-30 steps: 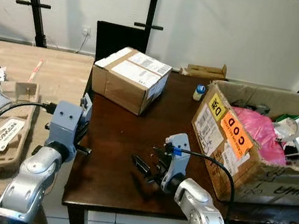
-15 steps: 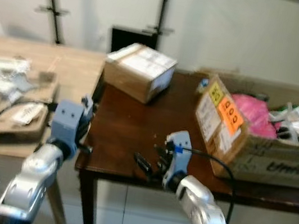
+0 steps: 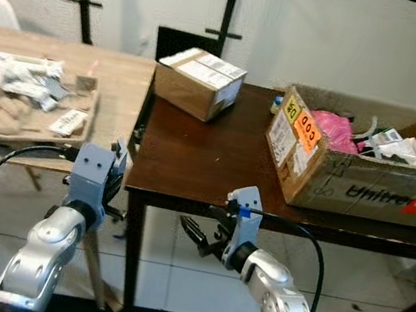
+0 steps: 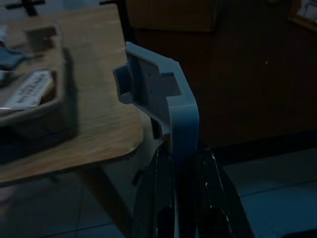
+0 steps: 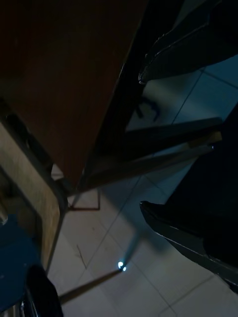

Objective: Picking trash to rubbish bin

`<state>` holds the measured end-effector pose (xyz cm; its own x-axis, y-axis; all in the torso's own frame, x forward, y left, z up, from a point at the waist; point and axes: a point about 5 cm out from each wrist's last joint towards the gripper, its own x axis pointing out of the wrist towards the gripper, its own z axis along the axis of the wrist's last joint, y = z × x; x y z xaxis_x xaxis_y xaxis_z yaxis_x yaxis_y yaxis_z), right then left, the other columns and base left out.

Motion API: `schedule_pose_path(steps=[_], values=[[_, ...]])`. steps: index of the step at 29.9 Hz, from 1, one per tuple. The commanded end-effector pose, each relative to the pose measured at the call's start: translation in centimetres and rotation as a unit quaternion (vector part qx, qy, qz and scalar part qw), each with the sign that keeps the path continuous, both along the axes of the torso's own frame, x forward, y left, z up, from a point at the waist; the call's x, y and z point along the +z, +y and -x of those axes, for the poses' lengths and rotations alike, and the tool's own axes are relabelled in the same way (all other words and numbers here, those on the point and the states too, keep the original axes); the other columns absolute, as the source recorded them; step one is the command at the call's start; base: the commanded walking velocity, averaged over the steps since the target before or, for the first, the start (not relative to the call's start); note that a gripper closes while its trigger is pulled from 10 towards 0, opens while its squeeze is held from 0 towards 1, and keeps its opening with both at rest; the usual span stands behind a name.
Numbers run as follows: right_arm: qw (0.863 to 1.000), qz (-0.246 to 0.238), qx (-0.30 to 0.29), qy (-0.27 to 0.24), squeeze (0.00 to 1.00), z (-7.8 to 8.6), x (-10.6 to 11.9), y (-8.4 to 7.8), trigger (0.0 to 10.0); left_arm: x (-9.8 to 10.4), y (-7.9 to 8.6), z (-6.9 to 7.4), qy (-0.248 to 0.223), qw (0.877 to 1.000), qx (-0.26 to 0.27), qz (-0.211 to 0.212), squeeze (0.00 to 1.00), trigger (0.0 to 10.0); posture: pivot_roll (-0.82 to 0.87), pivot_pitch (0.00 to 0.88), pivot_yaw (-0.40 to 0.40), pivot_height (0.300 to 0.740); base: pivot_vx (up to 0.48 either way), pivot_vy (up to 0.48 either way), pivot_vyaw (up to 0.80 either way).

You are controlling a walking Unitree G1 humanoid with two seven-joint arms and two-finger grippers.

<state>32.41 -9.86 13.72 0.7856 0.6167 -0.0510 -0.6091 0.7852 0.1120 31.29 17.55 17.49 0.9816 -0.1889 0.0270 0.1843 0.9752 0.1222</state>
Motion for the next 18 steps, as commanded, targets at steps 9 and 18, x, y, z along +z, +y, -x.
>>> schedule_pose_path(steps=[9, 18], values=[[1.000, 0.002, -0.003, 0.012, 0.00, 0.3, -0.4, -0.2, 10.0, -0.9, 0.0, -0.1, 0.034, 0.999, 0.000, 0.014, 0.00, 10.0, 0.04, 0.136, -0.049, 0.740, 0.000, -0.373, 0.00], [0.998, -0.009, 0.051, 0.032, 0.00, 1.4, -0.7, 0.1, 10.0, -2.4, -2.6, 1.6, 0.025, 0.991, -0.128, 0.025, 0.00, 10.0, 0.04, 0.139, -0.048, 0.740, 0.000, 0.000, 0.00]])
